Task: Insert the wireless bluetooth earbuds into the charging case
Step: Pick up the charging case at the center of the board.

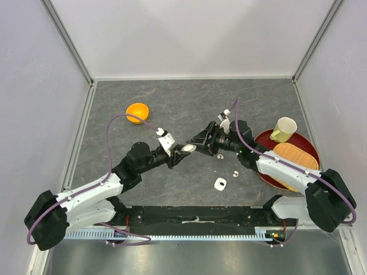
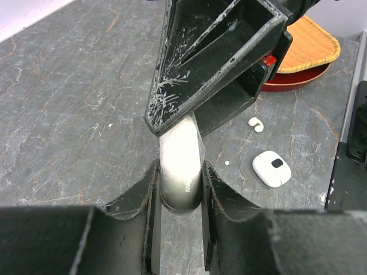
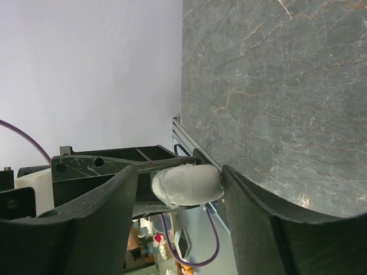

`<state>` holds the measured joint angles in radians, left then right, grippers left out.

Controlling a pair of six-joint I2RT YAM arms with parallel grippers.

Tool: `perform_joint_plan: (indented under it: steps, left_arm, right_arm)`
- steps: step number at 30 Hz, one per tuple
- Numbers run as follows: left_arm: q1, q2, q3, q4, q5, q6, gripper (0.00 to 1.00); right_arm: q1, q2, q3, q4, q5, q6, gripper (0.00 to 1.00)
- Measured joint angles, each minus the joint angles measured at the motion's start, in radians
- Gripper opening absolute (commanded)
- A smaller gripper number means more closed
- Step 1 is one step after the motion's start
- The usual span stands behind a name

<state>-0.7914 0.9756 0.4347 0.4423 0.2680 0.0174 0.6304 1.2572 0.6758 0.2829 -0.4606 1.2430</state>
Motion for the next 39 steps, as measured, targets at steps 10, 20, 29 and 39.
perform_joint_plan:
  steps: [10, 20, 29, 39]
  left_arm:
    - [0.000, 0.030, 0.002, 0.002, -0.002, 0.000, 0.02]
    - [0.000, 0.039, 0.002, 0.010, -0.006, 0.000, 0.02]
    - [0.000, 0.054, 0.002, 0.030, -0.023, 0.000, 0.13]
    - [-0.001, 0.060, -0.013, 0.115, -0.082, -0.058, 0.69]
  right_arm:
    - [-0.004, 0.017, -0.034, 0.016, -0.023, 0.029, 0.64]
    - [-0.004, 0.047, -0.049, 0.072, -0.047, 0.063, 0.53]
    - [-0.008, 0.060, -0.060, 0.105, -0.039, 0.088, 0.33]
    - [0.000, 0.066, -0.124, 0.253, -0.039, 0.174, 0.26]
